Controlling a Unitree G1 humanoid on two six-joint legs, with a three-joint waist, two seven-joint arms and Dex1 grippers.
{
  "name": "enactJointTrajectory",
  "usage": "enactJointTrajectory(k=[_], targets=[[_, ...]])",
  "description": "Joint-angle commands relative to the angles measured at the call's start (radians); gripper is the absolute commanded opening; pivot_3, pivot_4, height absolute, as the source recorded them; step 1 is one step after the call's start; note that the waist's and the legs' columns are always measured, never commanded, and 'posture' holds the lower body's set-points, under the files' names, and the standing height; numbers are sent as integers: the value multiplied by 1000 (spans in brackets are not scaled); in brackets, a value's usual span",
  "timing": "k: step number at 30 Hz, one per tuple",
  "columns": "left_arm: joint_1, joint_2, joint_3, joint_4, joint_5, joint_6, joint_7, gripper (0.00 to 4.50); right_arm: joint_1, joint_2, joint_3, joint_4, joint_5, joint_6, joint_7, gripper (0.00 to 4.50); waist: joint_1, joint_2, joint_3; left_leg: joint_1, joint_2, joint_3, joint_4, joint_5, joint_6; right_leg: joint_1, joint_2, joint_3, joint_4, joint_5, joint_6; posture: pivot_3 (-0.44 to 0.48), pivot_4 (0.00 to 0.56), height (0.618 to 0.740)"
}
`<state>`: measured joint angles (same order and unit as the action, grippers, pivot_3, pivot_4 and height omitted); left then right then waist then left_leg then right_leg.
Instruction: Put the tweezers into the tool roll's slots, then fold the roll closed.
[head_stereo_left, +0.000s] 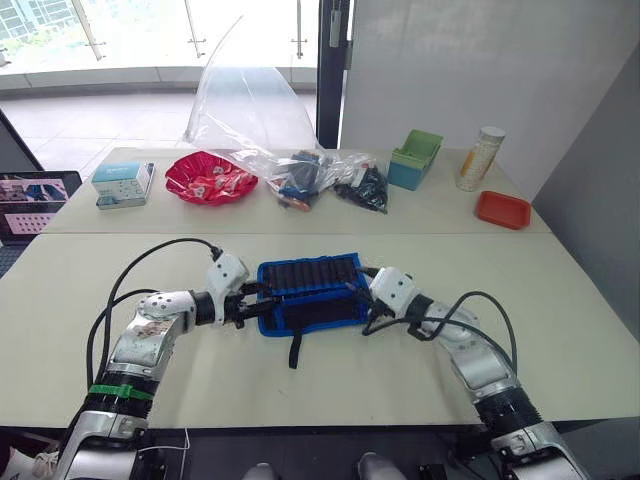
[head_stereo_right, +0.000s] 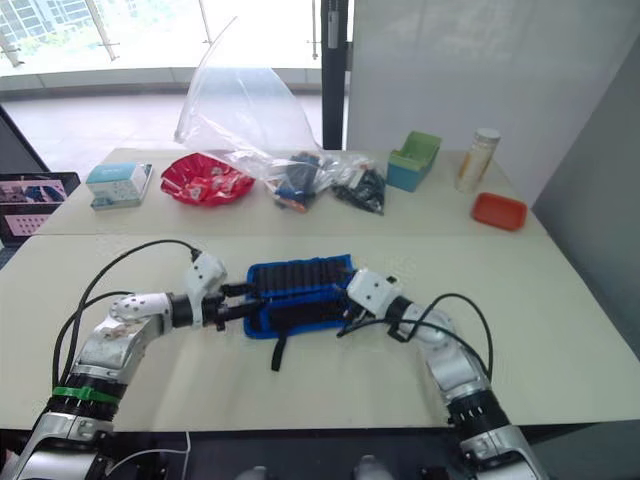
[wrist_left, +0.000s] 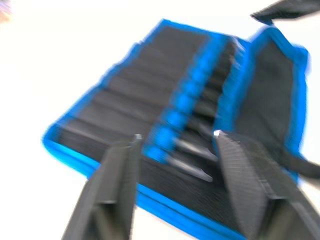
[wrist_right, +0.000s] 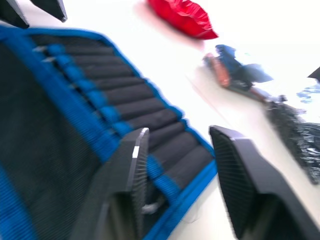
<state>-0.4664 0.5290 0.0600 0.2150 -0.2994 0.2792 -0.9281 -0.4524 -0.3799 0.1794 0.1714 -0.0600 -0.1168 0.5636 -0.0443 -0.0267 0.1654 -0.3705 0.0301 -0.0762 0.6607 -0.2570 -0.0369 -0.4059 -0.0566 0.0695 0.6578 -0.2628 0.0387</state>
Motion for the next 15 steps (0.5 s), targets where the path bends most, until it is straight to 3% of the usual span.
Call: enactJointTrajectory(k=[1, 3, 6, 9, 15], targets=[[24, 1, 48, -56, -51, -25, -6, 3821, -4, 26, -35, -44, 53, 10, -6, 3572, -2, 0, 0, 0, 0, 0, 0, 0, 0, 0, 0, 0, 0, 0, 0, 0, 150, 738], [50, -6, 49, -95, -67, -12, -8, 3821, -2, 41, -52, -79, 101, 28, 12, 4253, -2, 0, 0, 0, 0, 0, 0, 0, 0, 0, 0, 0, 0, 0, 0, 0, 150, 738], [84, -11, 33, -151, -79, -2, -9, 3821, 13, 49, -51, -145, 166, 70, 63, 4253, 0, 0, 0, 0, 0, 0, 0, 0, 0, 0, -1, 0, 0, 0, 0, 0, 150, 738], [110, -28, 2, -196, -84, 18, -7, 3019, 38, 61, -28, -201, 201, 123, 92, 3355, 2, 0, 0, 0, 0, 0, 0, 0, 0, 0, -1, 0, 0, 0, 0, 0, 150, 738], [120, -103, -113, -222, -17, 37, 54, 1060, 54, 92, 74, -176, 91, 174, 62, 1346, 1, 0, 0, 0, -1, 0, 0, 0, 0, 0, -1, 0, 0, 0, 0, 0, 150, 738]])
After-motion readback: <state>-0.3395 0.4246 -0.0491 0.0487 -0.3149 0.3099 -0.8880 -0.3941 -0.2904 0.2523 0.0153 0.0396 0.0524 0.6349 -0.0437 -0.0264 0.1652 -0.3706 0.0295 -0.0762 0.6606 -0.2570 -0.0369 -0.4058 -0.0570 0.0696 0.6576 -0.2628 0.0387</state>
